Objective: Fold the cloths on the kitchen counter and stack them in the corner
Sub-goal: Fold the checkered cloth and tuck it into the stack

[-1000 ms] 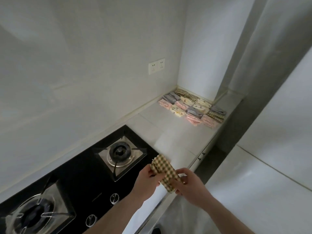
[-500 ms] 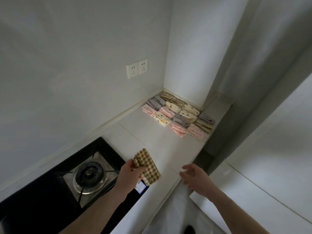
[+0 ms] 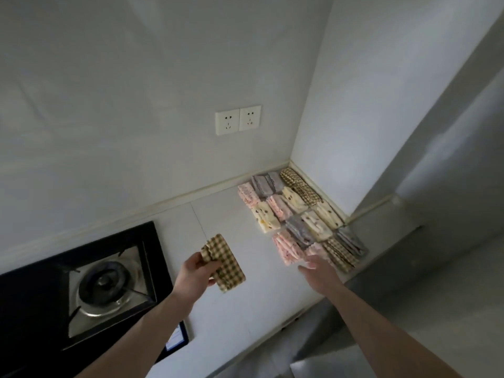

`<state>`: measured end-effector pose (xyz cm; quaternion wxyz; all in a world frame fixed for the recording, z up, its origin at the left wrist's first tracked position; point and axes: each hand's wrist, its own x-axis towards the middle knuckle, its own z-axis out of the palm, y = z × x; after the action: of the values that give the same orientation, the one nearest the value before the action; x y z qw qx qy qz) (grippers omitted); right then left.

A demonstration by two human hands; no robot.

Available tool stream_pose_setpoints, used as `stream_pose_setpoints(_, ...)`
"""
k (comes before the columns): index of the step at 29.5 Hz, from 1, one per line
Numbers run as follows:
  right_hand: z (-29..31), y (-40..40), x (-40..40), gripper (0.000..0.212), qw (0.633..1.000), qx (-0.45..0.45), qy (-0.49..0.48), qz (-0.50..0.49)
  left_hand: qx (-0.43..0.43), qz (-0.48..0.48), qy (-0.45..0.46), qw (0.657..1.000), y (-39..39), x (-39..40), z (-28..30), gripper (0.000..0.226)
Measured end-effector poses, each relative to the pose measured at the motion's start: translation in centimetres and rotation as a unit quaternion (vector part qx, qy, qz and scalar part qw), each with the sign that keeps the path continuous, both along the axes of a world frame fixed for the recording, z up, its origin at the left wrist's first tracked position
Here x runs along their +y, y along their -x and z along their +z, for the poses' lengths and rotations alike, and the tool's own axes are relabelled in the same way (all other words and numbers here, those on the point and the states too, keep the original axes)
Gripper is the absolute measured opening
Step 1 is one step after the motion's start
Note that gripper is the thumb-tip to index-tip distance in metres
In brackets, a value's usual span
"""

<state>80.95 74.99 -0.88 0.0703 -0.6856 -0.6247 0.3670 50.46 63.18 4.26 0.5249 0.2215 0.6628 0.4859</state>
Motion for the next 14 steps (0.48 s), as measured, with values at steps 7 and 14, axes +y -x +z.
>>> stream_pose_setpoints(7, -1.2, 0.0, 6.8, 0.038, 0.995, -0.056, 0.015, 0.084, 0.003, 0.048, -0.002, 0.999, -1.9, 2.0, 0.2, 0.021)
stream_pose_setpoints(14, -3.9, 1.7, 10.5, 0.033, 0.993, -0.075, 0.016, 0.085, 0.042, 0.021, 0.026, 0.999, -0.4, 5.8, -0.7, 0.018)
